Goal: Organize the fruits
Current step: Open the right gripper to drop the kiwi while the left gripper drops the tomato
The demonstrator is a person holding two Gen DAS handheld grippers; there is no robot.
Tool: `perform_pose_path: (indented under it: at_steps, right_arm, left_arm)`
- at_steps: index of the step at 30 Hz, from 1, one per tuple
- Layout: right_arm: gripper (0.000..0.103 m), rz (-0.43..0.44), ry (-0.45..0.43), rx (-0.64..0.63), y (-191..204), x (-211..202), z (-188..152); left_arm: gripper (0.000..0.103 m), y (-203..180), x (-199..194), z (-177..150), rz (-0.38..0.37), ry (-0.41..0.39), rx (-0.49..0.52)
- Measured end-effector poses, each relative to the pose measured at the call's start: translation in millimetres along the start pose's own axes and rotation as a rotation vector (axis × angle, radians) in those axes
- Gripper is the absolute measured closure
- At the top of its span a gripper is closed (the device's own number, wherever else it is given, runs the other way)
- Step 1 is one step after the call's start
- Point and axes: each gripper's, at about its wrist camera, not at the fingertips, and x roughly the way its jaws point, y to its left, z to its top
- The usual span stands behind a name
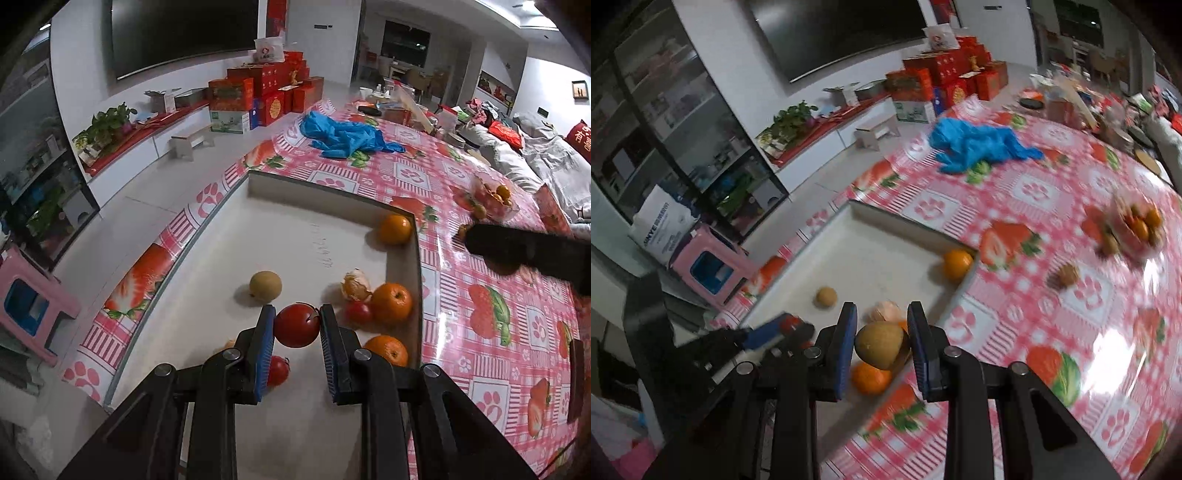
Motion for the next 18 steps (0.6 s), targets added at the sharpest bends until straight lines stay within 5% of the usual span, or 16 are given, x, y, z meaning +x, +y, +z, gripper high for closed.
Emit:
perform_pose_path:
  at_steps: [16, 18]
  right_arm:
    - [0.070, -0.008, 0.194, 0.003, 1.2, 77.9, -13.5]
    - [0.043, -0.004, 0.190, 0.008, 0.0, 77.0, -13.5]
  left_arm:
    - [0.077, 7.7, 22.9, -0.7, 0.036, 0.051, -0.007]
    - [0.077, 8.1, 23.8, -2.3, 0.036, 0.051, -0.009]
